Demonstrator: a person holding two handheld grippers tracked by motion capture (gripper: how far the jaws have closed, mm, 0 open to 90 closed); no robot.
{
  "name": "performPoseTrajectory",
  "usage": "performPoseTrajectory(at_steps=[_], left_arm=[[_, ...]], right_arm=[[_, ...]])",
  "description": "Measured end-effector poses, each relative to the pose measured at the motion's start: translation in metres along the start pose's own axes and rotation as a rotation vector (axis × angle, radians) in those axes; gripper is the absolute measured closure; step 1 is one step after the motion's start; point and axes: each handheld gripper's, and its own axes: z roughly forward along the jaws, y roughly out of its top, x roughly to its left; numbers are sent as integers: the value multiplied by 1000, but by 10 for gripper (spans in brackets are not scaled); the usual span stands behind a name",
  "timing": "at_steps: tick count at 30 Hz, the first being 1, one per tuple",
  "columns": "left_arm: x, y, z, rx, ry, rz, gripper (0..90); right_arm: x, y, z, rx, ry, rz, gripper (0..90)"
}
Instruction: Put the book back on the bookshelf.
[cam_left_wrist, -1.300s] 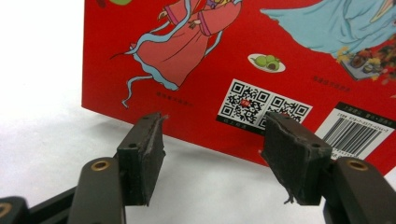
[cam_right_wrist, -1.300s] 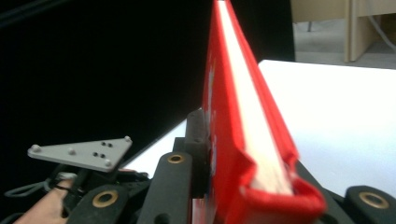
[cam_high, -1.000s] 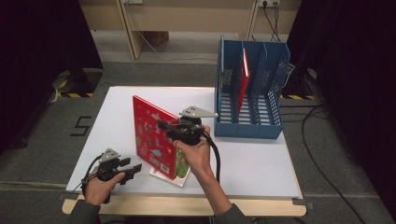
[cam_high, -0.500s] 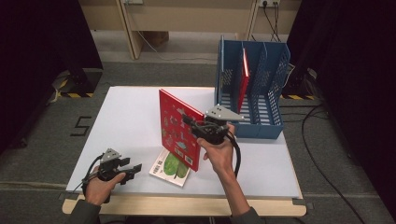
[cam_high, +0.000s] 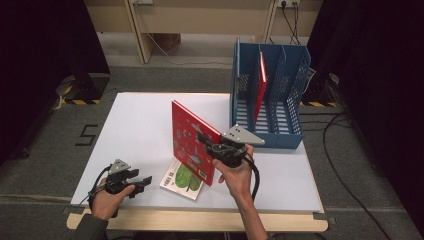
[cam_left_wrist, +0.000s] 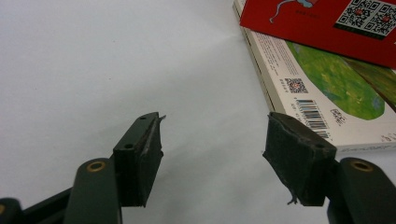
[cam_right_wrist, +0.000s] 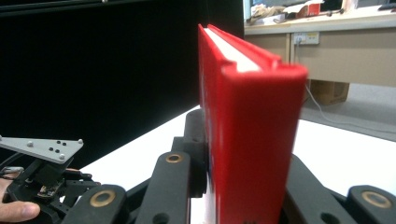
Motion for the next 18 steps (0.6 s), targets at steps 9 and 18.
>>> performPoseTrajectory(at_steps=[9, 18], left_arm=[[0, 0, 0, -3, -1, 1, 354], [0, 0, 0, 3, 0, 3, 352]], right_arm=[[17, -15, 7, -14, -61, -31, 751], [23, -28, 13, -14, -77, -29, 743]])
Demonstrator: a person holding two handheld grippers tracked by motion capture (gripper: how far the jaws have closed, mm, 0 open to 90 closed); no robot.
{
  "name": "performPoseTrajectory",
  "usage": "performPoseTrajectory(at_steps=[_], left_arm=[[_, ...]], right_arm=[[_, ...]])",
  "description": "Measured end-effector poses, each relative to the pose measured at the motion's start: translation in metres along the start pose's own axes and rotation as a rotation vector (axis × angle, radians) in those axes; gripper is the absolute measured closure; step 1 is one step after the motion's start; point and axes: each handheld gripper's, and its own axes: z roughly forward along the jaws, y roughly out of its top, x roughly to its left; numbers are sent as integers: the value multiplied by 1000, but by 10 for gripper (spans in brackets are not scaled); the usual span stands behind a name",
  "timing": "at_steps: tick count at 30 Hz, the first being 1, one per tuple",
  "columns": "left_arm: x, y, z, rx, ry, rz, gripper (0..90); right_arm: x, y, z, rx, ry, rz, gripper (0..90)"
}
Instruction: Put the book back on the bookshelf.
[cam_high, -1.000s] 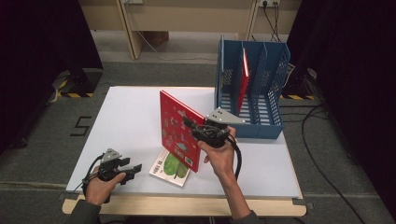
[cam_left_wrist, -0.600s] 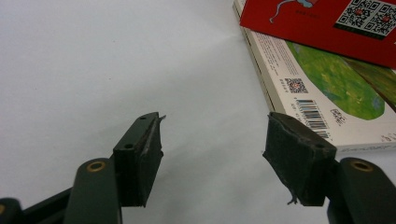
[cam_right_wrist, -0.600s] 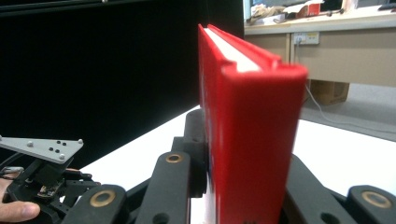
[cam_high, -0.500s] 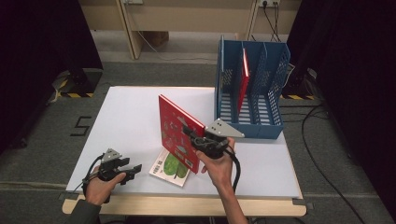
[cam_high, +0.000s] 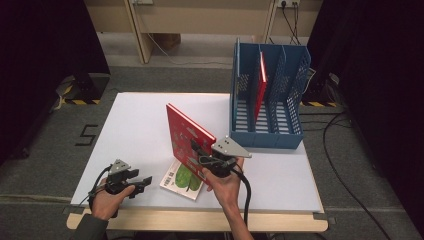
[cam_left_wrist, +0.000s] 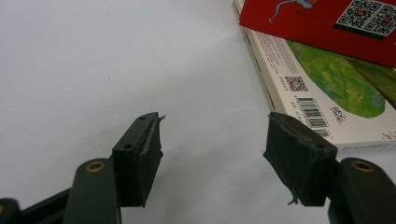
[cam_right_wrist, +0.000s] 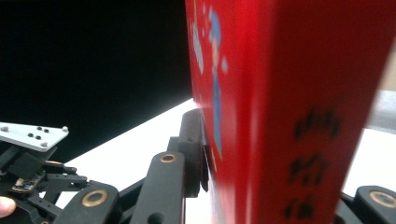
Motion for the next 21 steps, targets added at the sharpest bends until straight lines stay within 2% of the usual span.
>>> performPoseTrajectory(at_steps=[7, 10, 15, 18, 21], left_arm=[[1, 0, 0, -5, 3, -3, 349], [2, 0, 0, -3, 8, -5, 340], [3, 0, 0, -7, 15, -7, 318], [3, -1, 0, -5, 18, -6, 313], [3, -1, 0, -4, 19, -5, 311]], right_arm=[[1, -7, 2, -22, -6, -6, 739], [3, -12, 4, -4, -8, -12, 736], [2, -22, 8, -7, 0, -11, 733], [0, -32, 13, 14, 14, 16, 732], [-1, -36, 14, 3, 9, 17, 733]])
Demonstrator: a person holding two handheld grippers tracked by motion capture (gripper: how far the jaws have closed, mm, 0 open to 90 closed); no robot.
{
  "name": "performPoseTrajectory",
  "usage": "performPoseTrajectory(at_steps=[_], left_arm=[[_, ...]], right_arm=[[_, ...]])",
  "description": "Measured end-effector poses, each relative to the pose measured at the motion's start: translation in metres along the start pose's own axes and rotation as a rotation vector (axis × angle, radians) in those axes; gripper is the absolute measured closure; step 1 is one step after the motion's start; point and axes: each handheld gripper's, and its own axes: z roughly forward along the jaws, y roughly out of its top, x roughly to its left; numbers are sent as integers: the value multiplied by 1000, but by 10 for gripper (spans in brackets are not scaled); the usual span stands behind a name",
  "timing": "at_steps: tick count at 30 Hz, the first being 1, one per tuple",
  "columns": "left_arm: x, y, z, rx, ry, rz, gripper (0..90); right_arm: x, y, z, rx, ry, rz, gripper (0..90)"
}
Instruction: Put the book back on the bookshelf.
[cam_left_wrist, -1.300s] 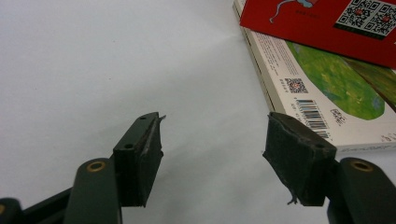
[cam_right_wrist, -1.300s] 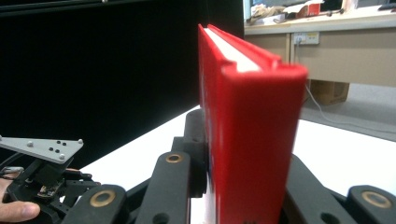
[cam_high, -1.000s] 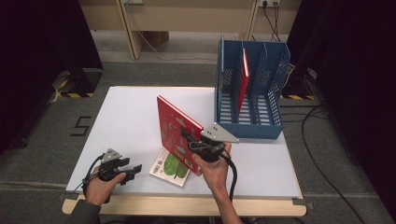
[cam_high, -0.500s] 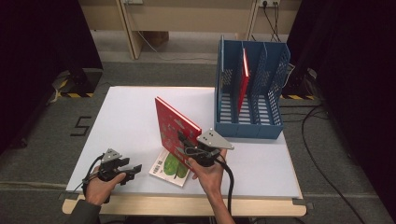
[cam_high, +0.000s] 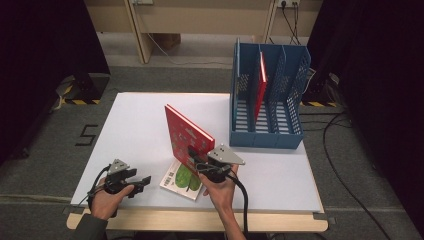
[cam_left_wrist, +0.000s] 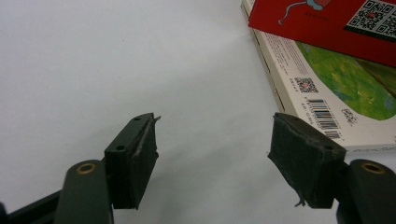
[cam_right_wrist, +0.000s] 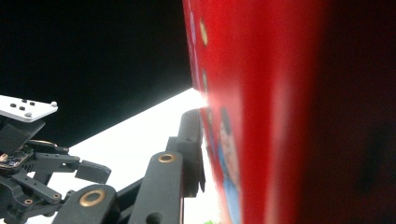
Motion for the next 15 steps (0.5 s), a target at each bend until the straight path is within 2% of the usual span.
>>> performPoseTrajectory(at_steps=[8, 12, 15], left_arm=[[0, 0, 0, 4, -3, 3, 309], [0, 0, 1, 4, -3, 2, 308], [1, -1, 1, 5, -3, 4, 309]], right_arm=[[1, -4, 2, 4, -23, -12, 731], [2, -14, 4, 20, -29, -16, 733], [2, -20, 7, 0, -34, -28, 749]])
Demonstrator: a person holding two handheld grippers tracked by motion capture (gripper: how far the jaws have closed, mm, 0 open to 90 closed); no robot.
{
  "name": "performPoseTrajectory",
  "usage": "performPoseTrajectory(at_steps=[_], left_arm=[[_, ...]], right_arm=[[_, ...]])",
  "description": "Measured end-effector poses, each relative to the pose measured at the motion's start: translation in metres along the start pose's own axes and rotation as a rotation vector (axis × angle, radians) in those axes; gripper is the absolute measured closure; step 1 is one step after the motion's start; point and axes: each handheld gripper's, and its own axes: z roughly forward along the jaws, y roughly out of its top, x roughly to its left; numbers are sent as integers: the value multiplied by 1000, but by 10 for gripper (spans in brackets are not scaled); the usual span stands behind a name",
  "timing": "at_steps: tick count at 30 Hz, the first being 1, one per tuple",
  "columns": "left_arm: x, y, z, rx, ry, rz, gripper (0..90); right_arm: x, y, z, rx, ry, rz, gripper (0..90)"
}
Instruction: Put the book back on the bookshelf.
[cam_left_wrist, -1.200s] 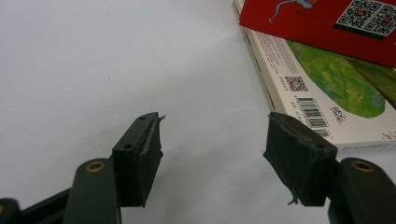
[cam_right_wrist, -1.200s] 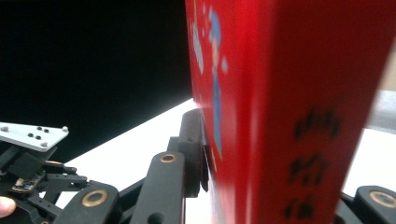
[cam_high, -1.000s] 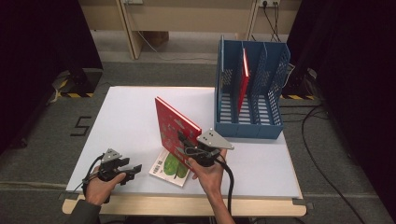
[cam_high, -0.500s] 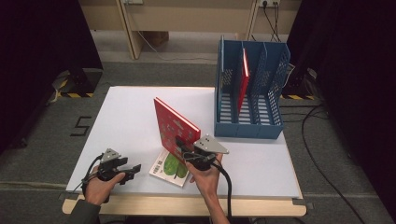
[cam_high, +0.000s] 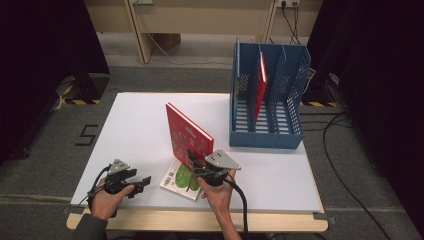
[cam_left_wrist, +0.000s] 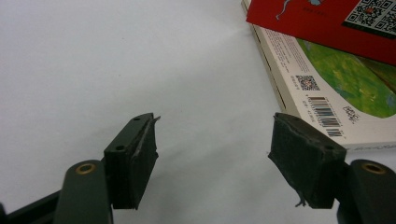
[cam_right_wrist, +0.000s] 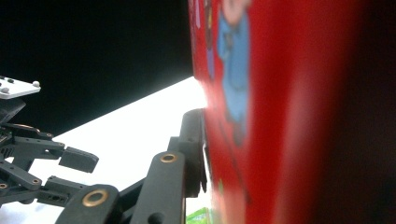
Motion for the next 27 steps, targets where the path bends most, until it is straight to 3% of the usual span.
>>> performPoseTrajectory(at_steps=[4, 12, 18, 19, 27], left_arm=[[1, 0, 0, 1, 0, -1, 309], [2, 0, -1, -3, 4, -4, 310], [2, 0, -1, -1, 0, -2, 311], [2, 0, -1, 1, 3, -1, 311], [2, 0, -1, -5, 0, -1, 313]], right_arm=[[1, -1, 1, -8, -8, -46, 783], [1, 2, 1, 1, -9, -42, 791], [-3, 7, -2, -28, -22, -57, 793], [-4, 8, -4, -18, -20, -39, 793], [-9, 11, -13, -44, -38, -35, 794]])
